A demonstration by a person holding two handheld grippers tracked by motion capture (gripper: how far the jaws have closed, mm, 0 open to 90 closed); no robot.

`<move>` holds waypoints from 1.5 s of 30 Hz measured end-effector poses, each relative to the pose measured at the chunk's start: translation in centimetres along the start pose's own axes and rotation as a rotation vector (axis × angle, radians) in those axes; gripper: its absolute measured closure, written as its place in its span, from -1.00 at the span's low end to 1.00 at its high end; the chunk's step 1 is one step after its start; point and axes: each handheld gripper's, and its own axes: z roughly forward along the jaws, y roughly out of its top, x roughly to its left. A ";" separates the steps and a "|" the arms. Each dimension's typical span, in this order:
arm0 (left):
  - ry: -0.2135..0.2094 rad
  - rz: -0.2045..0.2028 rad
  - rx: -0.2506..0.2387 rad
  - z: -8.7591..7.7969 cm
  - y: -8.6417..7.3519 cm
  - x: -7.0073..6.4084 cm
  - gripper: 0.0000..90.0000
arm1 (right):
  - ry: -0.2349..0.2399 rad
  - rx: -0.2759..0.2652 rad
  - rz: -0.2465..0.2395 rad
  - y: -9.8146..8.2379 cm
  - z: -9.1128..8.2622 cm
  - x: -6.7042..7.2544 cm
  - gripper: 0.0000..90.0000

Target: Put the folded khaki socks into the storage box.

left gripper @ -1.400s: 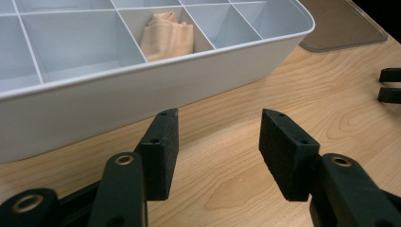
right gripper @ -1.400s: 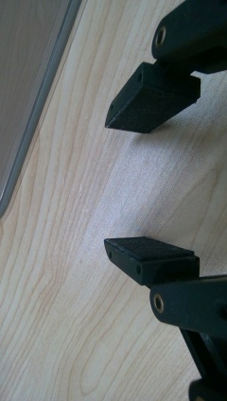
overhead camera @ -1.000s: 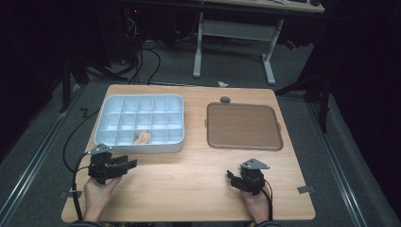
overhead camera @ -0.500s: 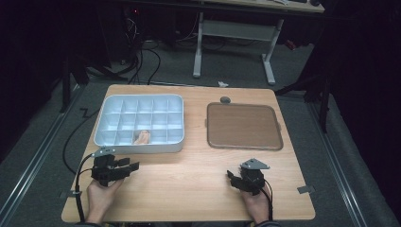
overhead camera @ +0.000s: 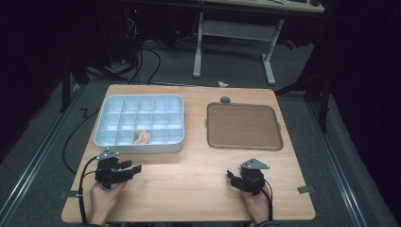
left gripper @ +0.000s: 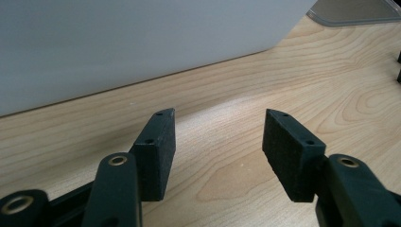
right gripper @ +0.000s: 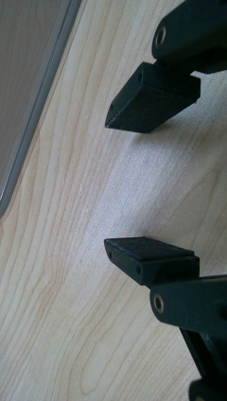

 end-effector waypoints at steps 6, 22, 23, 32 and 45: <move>0.002 0.002 0.005 0.7 -0.3 -0.1 -0.01 | 0.000 0.000 0.000 0.0 0.0 0.0 -0.19; 0.102 0.098 0.036 2.3 -1.0 -0.9 -0.06 | 0.000 0.000 0.000 0.0 0.0 0.0 -0.19; 0.106 0.100 0.030 2.4 -1.0 -0.9 -0.07 | 0.000 0.000 0.000 0.0 0.0 0.0 -0.19; 0.148 0.138 -0.011 2.7 -1.5 -1.0 -0.11 | 0.000 0.000 0.000 0.0 0.0 0.0 -0.19; 0.178 0.178 -0.027 3.0 -1.7 -1.4 -0.16 | -0.001 0.000 0.000 0.0 0.0 0.0 -0.19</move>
